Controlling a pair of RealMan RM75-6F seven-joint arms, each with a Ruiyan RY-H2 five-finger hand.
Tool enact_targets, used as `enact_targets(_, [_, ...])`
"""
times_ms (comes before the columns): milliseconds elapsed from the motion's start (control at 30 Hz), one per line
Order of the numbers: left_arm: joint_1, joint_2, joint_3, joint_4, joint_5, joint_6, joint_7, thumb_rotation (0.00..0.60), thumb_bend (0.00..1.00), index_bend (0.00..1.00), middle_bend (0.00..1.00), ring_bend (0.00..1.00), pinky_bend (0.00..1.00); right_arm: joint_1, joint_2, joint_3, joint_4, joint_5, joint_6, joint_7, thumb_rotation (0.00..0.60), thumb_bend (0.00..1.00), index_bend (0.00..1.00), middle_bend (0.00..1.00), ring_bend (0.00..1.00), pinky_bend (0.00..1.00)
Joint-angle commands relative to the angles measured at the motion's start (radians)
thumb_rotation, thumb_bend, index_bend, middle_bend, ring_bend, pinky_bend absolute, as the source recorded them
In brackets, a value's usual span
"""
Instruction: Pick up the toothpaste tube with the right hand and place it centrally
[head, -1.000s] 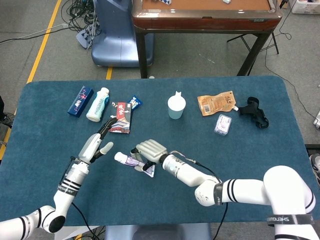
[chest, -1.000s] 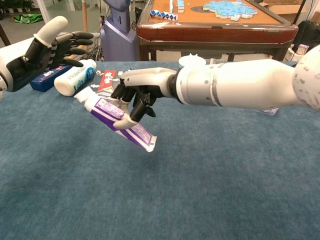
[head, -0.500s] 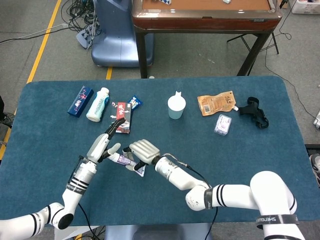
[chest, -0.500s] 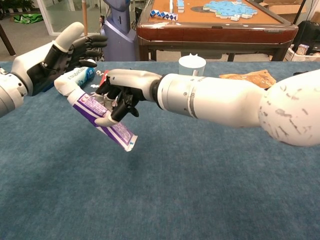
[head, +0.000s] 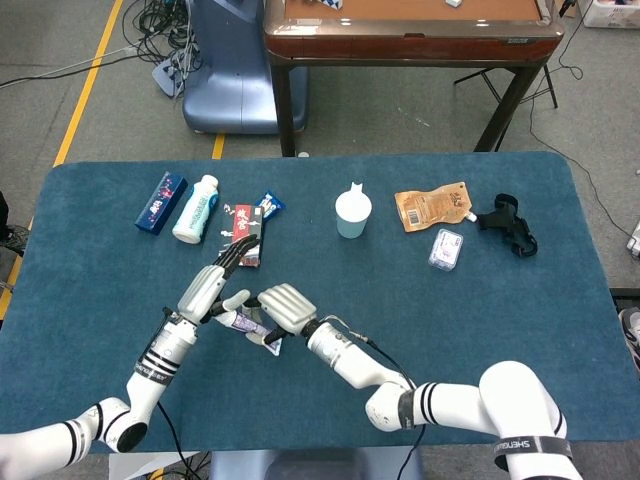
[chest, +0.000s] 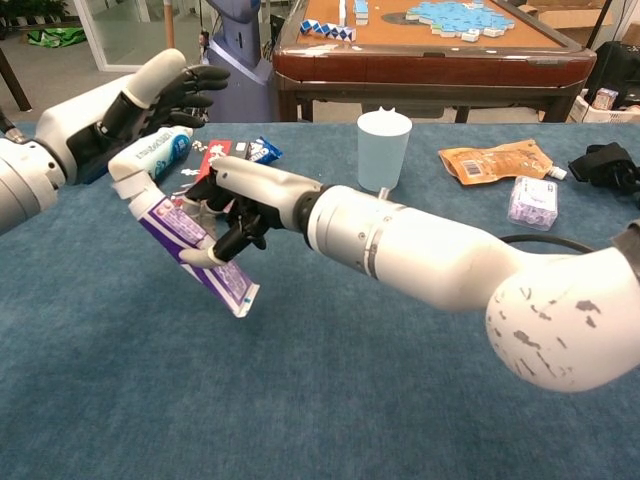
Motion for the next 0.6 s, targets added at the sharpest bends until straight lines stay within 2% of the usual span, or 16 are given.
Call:
enact_targets(33, [-0.005, 0.002, 0.005, 0.004, 0.007, -0.002, 0.009, 0.000, 0.00, 0.00, 0.00, 0.00, 0.06, -0.006, -0.021, 0.005, 0.028, -0.030, 0.007, 0.029, 0.600, 0.97, 1.00, 0.89, 0.83, 0.69])
enact_targets(600, [-0.018, -0.014, 0.021, 0.019, 0.014, -0.007, 0.030, 0.000, 0.00, 0.00, 0.00, 0.00, 0.05, -0.002, -0.064, 0.068, 0.057, -0.035, -0.017, 0.064, 0.600, 0.97, 1.00, 0.89, 0.84, 0.69])
